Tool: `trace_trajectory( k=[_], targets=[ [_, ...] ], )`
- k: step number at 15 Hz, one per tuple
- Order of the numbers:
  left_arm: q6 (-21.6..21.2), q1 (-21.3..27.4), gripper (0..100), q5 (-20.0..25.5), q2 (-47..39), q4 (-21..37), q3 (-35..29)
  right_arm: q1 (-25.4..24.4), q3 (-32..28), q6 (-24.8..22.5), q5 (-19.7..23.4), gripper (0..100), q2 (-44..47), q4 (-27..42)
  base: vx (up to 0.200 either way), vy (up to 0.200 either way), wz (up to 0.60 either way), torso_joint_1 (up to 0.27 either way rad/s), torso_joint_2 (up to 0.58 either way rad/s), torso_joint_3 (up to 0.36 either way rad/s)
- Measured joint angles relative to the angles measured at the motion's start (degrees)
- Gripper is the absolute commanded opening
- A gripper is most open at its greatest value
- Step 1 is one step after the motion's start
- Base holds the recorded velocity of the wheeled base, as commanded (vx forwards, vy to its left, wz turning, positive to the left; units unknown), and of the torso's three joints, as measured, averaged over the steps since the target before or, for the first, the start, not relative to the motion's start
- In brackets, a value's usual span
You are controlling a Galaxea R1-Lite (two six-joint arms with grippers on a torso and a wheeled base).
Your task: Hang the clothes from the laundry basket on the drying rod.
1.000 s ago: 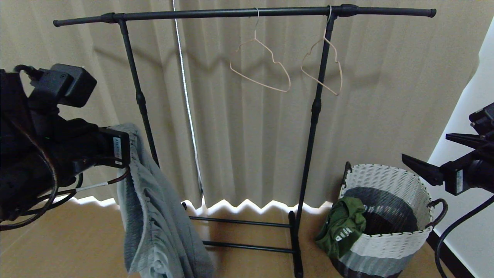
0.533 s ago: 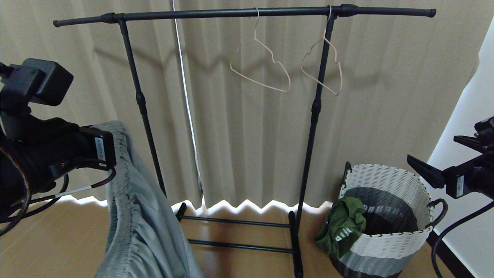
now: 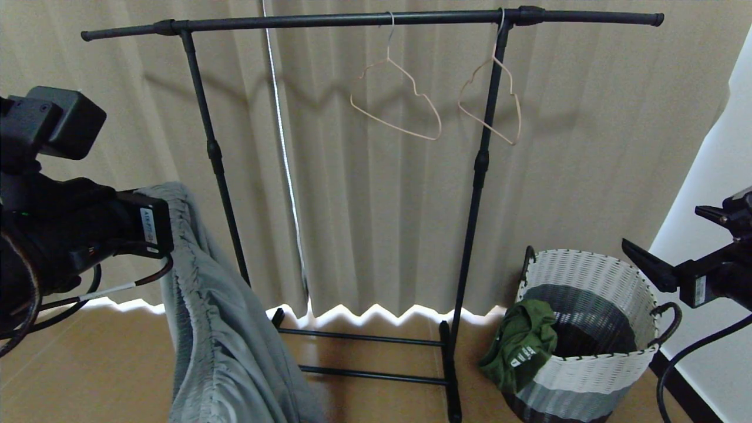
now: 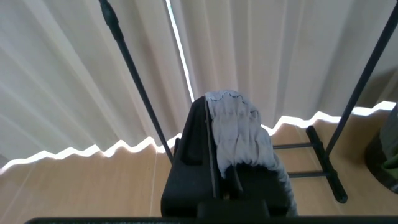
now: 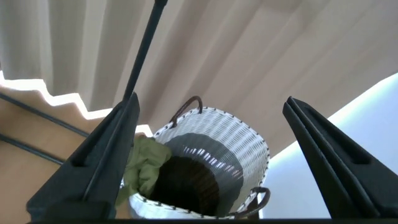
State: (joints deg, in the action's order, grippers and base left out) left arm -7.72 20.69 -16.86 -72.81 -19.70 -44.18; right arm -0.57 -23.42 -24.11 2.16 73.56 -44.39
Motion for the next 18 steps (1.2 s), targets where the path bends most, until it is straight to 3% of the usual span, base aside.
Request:
trace_trajectory(
  k=[5, 10, 14, 18],
  targets=[
    [0.39, 0.0, 0, 0.04, 1.07, -0.28, 1.85, 0.78, 0.05, 0.15, -0.11, 100, -0.24, 0.0, 0.0, 0.0, 0.0, 0.038, -0.12, -0.116],
    [0.2, 0.06, 0, 0.83, 2.47, -1.01, 4.88, 1.34, 0.02, 0.41, 0.35, 100, -1.15, -0.04, 0.0, 0.0, 0.0, 0.155, -0.48, -0.283],
    [0.63, -3.22, 0, 7.72, 2.89, -12.48, 10.34, 1.37, 0.11, 0.41, 0.41, 100, -1.68, -0.15, 0.0, 0.0, 0.0, 0.193, -0.46, -0.276],
    [0.55, -4.99, 0, 9.67, 3.28, -13.47, 13.09, 1.34, 0.35, 0.41, 0.35, 100, -2.1, -0.06, 0.0, 0.0, 0.0, 0.206, -0.48, -0.275]
  ],
)
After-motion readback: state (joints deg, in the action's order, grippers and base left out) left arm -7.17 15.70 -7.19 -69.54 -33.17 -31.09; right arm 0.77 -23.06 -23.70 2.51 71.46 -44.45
